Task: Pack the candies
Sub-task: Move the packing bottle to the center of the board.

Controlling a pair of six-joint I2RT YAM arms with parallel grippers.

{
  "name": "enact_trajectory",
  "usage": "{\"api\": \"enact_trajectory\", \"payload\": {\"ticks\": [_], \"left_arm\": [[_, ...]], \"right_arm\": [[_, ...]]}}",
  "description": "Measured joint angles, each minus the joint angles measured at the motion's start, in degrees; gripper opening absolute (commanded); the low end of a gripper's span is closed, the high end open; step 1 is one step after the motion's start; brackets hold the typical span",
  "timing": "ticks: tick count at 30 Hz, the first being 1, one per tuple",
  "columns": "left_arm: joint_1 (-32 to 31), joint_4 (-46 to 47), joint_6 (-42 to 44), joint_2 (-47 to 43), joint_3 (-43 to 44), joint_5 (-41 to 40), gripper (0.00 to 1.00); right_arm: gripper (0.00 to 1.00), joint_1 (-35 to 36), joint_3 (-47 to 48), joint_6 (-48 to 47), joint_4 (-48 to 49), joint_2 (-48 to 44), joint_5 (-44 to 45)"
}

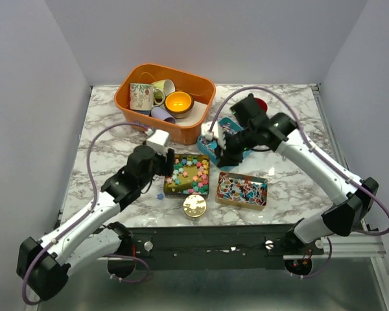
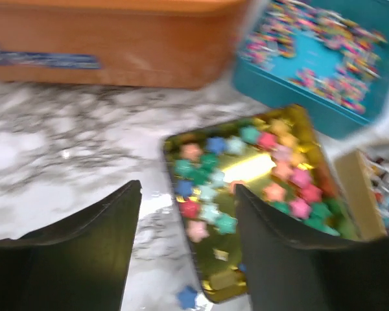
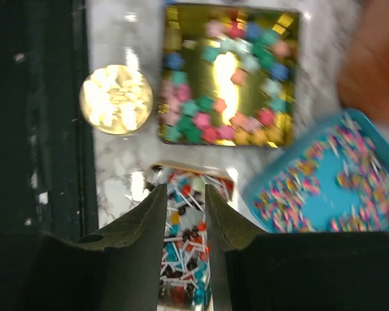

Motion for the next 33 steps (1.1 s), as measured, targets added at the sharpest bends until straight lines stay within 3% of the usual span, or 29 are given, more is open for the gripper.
{"api": "enact_trajectory", "payload": {"ticks": [4, 13, 23, 33], "left_arm": [[12.50, -3.13, -6.23, -3.02, 0.00, -1.27, 0.90], [26.97, -8.87, -16.22, -18.36, -3.17, 1.40, 0.91], [34.82, -11.89, -18.36, -22.88, -5.73, 5.16, 0.91], [37.48, -12.81, -18.27, -23.87, -5.70, 7.58, 0.92]], "right_arm": [[0.53, 10.43, -3.74, -1.57, 0.37, 0.09, -1.25], [0.62, 25.14, -4.39, -6.12, 1.77, 10.43, -0.22], [0.62, 27.23, -4.81, -8.02, 5.03, 16.61, 3.17], [0.61, 27.58, -9.27, -9.84, 8.52, 17.99, 6.91]]}}
